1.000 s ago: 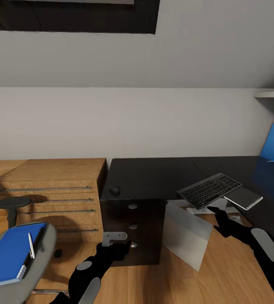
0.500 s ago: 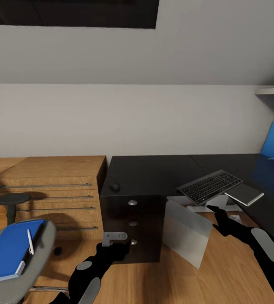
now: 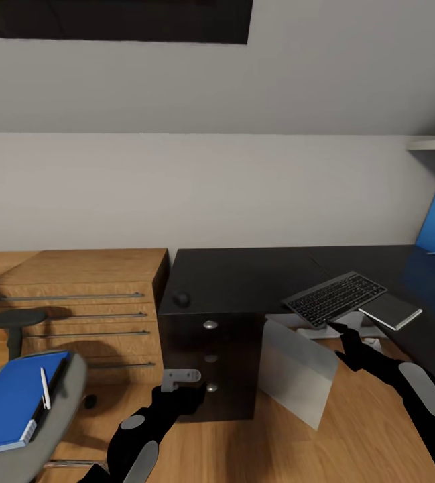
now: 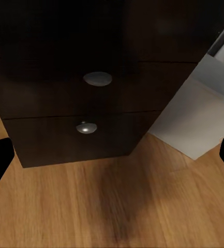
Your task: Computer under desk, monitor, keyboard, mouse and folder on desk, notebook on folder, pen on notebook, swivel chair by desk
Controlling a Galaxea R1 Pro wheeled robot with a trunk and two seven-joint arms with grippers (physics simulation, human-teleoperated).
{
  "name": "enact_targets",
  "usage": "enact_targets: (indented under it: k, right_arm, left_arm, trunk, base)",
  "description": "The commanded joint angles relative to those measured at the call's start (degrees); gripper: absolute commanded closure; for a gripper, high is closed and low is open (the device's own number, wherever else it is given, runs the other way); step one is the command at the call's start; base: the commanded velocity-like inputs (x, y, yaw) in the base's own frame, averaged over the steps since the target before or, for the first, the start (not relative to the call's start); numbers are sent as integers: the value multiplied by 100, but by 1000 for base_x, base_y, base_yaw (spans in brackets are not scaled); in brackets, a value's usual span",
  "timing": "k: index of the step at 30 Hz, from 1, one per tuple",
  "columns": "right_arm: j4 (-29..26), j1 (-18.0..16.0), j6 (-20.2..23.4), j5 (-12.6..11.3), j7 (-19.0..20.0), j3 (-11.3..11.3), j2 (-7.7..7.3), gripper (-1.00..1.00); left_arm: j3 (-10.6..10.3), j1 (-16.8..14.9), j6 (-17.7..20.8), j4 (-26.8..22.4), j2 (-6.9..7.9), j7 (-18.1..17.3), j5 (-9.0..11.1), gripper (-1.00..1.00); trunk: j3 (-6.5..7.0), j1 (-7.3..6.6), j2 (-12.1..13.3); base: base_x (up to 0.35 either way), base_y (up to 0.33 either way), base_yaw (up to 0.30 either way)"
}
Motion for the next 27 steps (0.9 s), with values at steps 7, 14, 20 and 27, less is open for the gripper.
enact_targets:
  k: [7,14,20,27]
  right_arm:
    - [-2,-3,23,-57,53,-10,0,-100]
    - [0,-3,23,-46,65,-10,0,-100]
    - [0,-3,23,-42,66,-10,0,-100]
    - [19,-3,23,-36,66,-10,0,-100]
  left_arm:
    - [-22,-6,11,-5,3,56,58,-100]
    - [-22,-6,9,-5,3,63,60,-100]
    - [-26,-7,8,-5,3,57,62,-100]
    - [-25,-6,7,-5,3,56,65,-100]
  trunk:
    - [-6,1,-3]
    - [101,-131,238]
    - [101,-131,238]
    - [101,-131,238]
  base:
    - [59,0,0]
    - [6,0,0]
    - [0,0,0]
    - [39,1,0]
